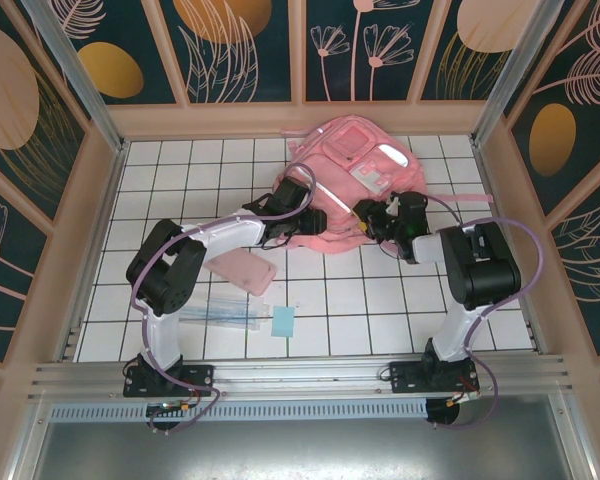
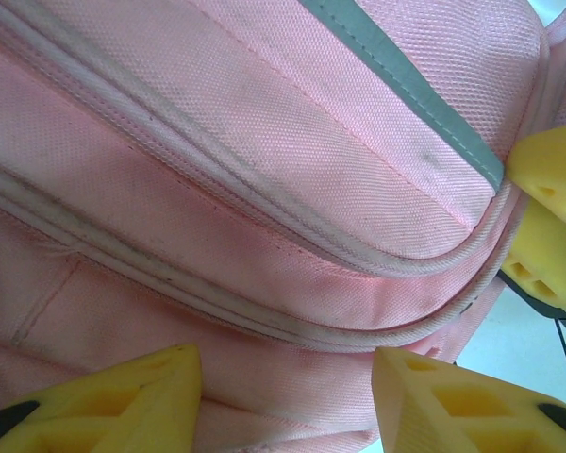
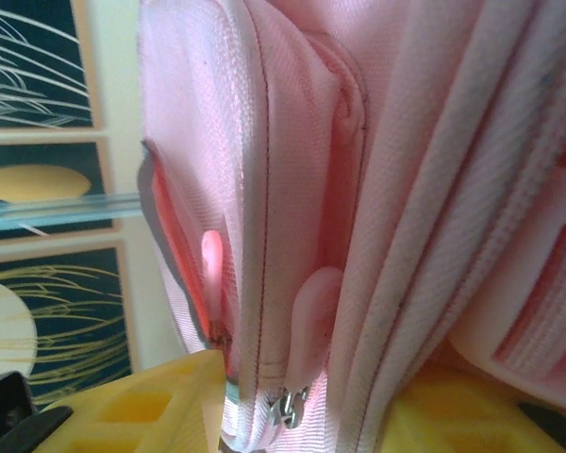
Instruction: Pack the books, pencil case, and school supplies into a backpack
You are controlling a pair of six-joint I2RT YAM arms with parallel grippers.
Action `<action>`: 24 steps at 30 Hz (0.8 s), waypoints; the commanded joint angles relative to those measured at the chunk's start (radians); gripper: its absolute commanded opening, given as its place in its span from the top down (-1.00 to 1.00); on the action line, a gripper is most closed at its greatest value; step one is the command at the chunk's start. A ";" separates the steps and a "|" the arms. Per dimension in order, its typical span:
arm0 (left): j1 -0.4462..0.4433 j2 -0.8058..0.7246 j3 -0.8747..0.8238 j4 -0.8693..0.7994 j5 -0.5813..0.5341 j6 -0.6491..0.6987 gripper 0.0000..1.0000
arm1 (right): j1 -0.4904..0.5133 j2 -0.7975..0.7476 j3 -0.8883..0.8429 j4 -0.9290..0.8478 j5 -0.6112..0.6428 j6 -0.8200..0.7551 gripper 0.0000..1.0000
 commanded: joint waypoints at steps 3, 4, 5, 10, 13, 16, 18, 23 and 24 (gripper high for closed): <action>-0.003 -0.029 -0.017 0.007 0.040 0.018 0.00 | 0.011 -0.058 0.000 0.228 -0.001 0.063 0.27; -0.002 -0.028 -0.017 0.006 0.045 0.021 0.00 | 0.014 -0.070 0.007 0.211 0.008 0.046 0.30; -0.003 -0.027 -0.020 0.007 0.051 0.023 0.00 | 0.018 -0.077 0.016 0.185 0.018 0.027 0.35; -0.003 -0.026 -0.024 0.009 0.066 0.027 0.00 | 0.018 -0.057 0.025 0.223 0.007 0.052 1.00; -0.003 -0.038 -0.009 -0.003 0.060 0.057 -0.03 | 0.023 -0.103 0.044 0.179 0.020 0.036 1.00; -0.002 -0.048 0.027 -0.026 0.042 0.115 -0.11 | 0.031 -0.150 0.103 0.039 0.032 -0.033 1.00; -0.003 -0.046 0.070 -0.054 0.042 0.152 -0.16 | 0.033 -0.166 0.121 0.013 0.030 -0.043 1.00; -0.003 -0.022 0.203 -0.139 0.072 0.211 -0.20 | 0.043 -0.171 0.155 -0.041 0.027 -0.049 1.00; -0.002 -0.016 0.224 -0.154 0.078 0.215 -0.20 | 0.043 -0.167 0.157 -0.045 0.024 -0.050 1.00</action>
